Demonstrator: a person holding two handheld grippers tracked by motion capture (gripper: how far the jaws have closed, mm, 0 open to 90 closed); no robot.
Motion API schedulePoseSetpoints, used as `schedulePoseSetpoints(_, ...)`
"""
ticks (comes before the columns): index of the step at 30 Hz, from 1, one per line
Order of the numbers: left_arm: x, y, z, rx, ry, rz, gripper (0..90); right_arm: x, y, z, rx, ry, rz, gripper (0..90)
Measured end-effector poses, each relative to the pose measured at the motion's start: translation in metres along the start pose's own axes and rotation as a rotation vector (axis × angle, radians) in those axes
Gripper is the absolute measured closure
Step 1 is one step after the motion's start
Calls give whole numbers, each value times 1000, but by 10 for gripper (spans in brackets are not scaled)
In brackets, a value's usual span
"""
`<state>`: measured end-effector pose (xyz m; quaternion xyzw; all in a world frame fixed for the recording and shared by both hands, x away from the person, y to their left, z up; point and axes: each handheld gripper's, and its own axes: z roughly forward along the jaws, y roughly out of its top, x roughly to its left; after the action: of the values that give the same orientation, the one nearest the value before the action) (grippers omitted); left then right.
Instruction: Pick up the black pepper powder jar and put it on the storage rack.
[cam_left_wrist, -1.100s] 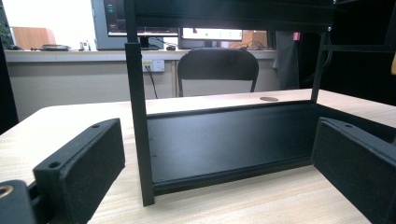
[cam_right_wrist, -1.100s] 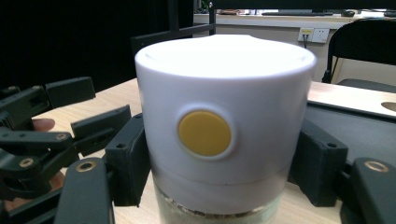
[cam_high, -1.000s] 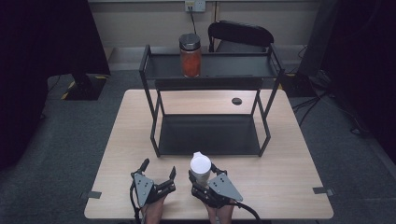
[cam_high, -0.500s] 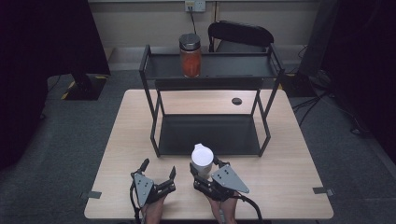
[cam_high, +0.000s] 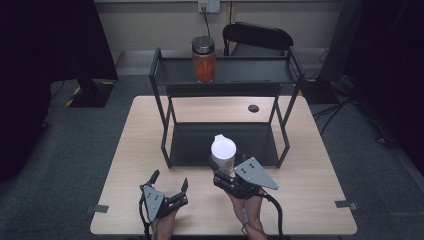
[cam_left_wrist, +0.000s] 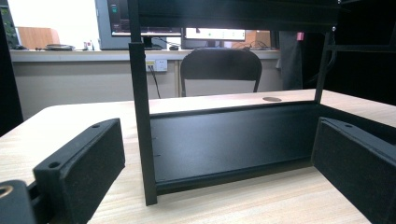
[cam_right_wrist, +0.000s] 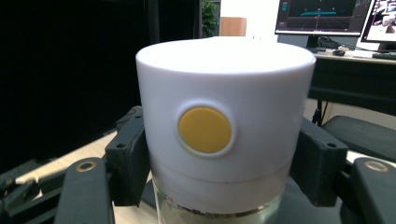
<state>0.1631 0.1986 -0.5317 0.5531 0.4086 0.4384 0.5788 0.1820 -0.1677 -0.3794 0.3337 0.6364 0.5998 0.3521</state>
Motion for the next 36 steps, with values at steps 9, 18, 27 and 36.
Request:
schedulePoseSetpoints(9,0,0,0,0,3,0,20,-13,32,6,-30,-8,2,300)
schedulePoseSetpoints(18,0,0,0,0,3,0,20,-25,66,20,-46,-17,-6,300)
schedulePoseSetpoints(27,0,0,0,-1,3,1,20,-35,101,35,-73,-38,-13,300)
schedulePoseSetpoints(36,0,0,0,-1,1,1,19,-46,129,52,-77,-59,-11,300)
